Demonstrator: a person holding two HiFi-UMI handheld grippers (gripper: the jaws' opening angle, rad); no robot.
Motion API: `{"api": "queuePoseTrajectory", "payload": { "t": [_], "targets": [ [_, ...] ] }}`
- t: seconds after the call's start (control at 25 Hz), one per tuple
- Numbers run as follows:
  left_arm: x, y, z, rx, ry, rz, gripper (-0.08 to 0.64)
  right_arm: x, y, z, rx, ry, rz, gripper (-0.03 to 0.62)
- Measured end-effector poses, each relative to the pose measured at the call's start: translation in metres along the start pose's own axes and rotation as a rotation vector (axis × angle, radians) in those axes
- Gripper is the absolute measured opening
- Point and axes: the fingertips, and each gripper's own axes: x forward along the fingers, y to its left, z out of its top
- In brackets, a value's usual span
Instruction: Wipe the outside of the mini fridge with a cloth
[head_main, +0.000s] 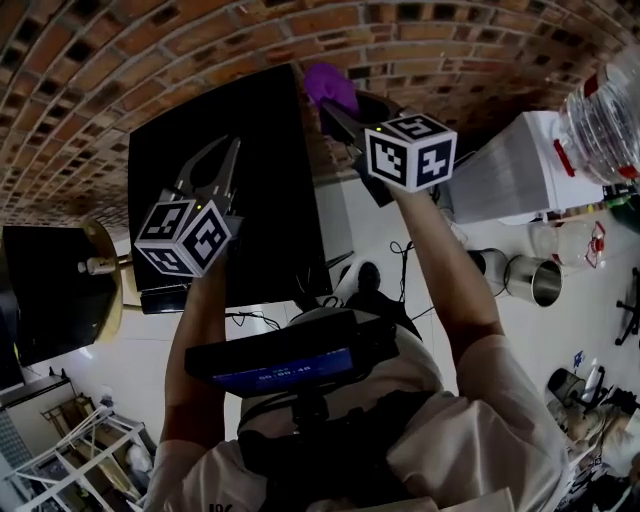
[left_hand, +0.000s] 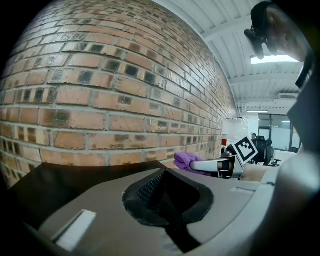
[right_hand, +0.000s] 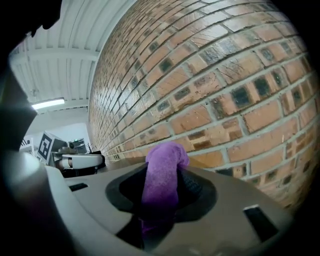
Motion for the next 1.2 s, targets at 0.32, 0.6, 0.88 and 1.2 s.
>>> {"api": "queuePoseTrajectory", "payload": {
  "t": [0.32, 0.6, 0.88, 1.2],
  "targets": [
    [-0.001, -0.001, 0.000, -0.001, 0.000, 0.003, 0.009, 0.032, -0.003, 0.027, 0.051, -0.078, 0.077, 0.143],
    [-0.002, 0.002, 0.001, -0.004, -0.003, 0.007, 0.009, 0.060, -0.010, 0.002, 0.096, -0.029, 0.077, 0.143],
    [-0.002, 0.001, 0.001, -0.005, -0.003, 0.009, 0.009, 0.067, -0.025, -0.025, 0.137, 0.011, 0.050, 0.143],
    [-0.002, 0.000, 0.001, -0.005, -0.003, 0.009, 0.009, 0.075, -0.033, -0.053, 0.194, 0.048, 0.030, 0.143]
  ]
}}
